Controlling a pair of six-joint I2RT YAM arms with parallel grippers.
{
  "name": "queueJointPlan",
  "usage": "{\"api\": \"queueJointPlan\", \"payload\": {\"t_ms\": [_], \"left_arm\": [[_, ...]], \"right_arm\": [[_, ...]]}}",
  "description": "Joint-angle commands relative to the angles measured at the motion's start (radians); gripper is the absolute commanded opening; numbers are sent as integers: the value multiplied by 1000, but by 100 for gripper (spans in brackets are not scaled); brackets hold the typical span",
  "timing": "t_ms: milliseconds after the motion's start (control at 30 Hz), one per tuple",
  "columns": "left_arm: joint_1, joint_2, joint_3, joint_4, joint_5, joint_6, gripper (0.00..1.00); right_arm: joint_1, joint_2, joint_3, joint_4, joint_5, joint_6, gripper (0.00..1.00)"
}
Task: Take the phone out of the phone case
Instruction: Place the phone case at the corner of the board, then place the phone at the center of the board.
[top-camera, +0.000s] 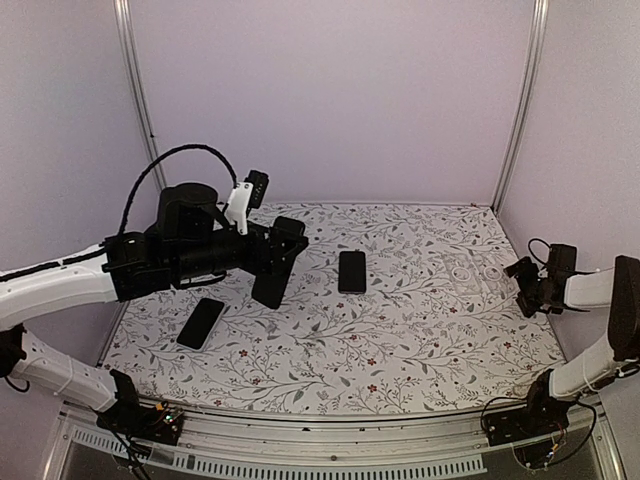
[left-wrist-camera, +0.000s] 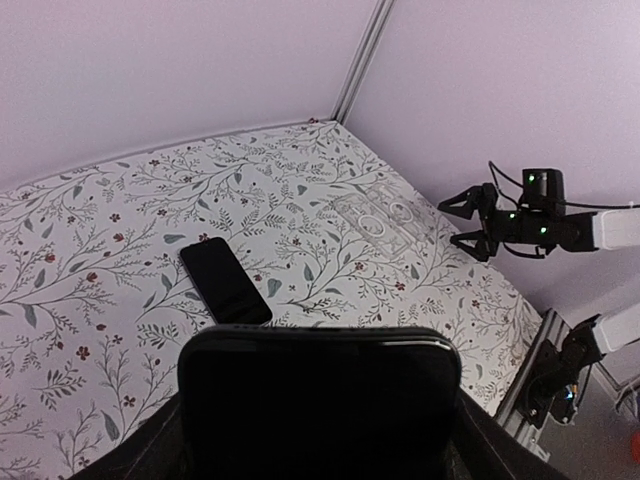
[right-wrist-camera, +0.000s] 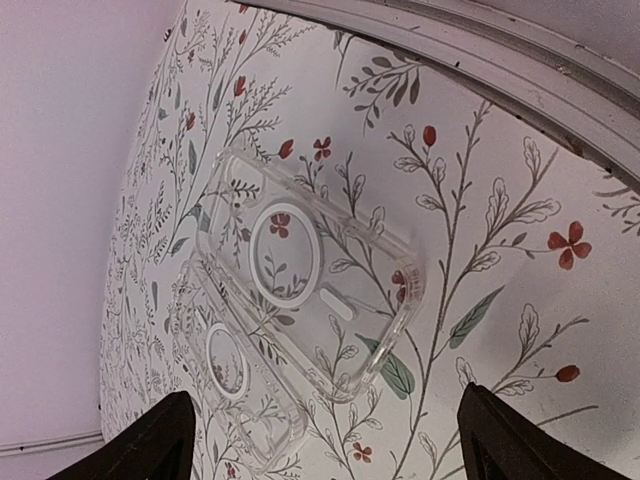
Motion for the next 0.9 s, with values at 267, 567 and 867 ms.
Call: {"api": "queueJointPlan", "payload": {"t_ms": [267, 567, 867], "left_arm": [[67, 141, 94, -37, -105, -182, 35], [134, 382, 212, -71, -131, -184, 34], [178, 714, 478, -157, -137, -188, 33]], "right_arm": [[95, -168, 56, -173, -56, -233, 98], [216, -320, 59, -259, -96, -269, 99], [231, -494, 112, -376, -201, -321, 99]]}}
